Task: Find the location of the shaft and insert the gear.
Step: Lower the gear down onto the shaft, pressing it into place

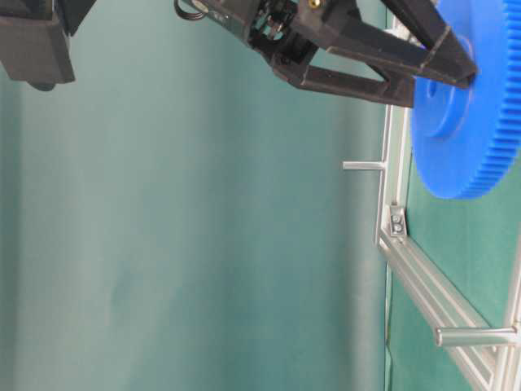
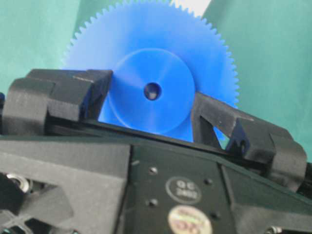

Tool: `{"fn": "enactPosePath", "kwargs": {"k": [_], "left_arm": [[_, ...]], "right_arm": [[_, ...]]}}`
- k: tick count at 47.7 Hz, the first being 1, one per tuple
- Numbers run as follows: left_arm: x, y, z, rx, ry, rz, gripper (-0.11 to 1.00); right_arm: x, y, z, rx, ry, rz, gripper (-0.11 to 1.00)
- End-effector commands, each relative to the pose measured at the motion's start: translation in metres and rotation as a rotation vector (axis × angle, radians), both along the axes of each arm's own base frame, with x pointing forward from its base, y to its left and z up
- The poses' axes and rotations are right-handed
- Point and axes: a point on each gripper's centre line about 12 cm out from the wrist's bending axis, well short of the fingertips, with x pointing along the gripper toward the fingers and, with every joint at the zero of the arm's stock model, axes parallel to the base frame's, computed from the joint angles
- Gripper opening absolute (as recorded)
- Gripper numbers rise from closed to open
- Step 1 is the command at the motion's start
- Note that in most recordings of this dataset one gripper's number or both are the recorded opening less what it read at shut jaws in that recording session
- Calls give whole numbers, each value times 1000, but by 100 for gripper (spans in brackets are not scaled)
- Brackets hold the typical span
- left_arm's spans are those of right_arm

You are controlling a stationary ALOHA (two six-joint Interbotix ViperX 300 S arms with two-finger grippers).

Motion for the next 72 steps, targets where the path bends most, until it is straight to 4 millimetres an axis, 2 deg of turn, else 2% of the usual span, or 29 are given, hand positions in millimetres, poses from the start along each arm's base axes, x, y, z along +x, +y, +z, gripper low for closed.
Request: {"fn": "enactPosePath", "kwargs": {"k": [1,12,30,72], "left_arm": [[3,0,11,-3,-25,2,2],[3,0,11,-4,-25,2,2],[3,0,10,-3,-23,0,2],[3,0,10,-3,-23,2,2]], "right_arm": [[2,-4,6,-1,-20,-7,69],[9,-2,8,4,-35,-6,69],[11,-2,7,4,-35,-5,69],[18,2,-24,12,9,1,69]]}}
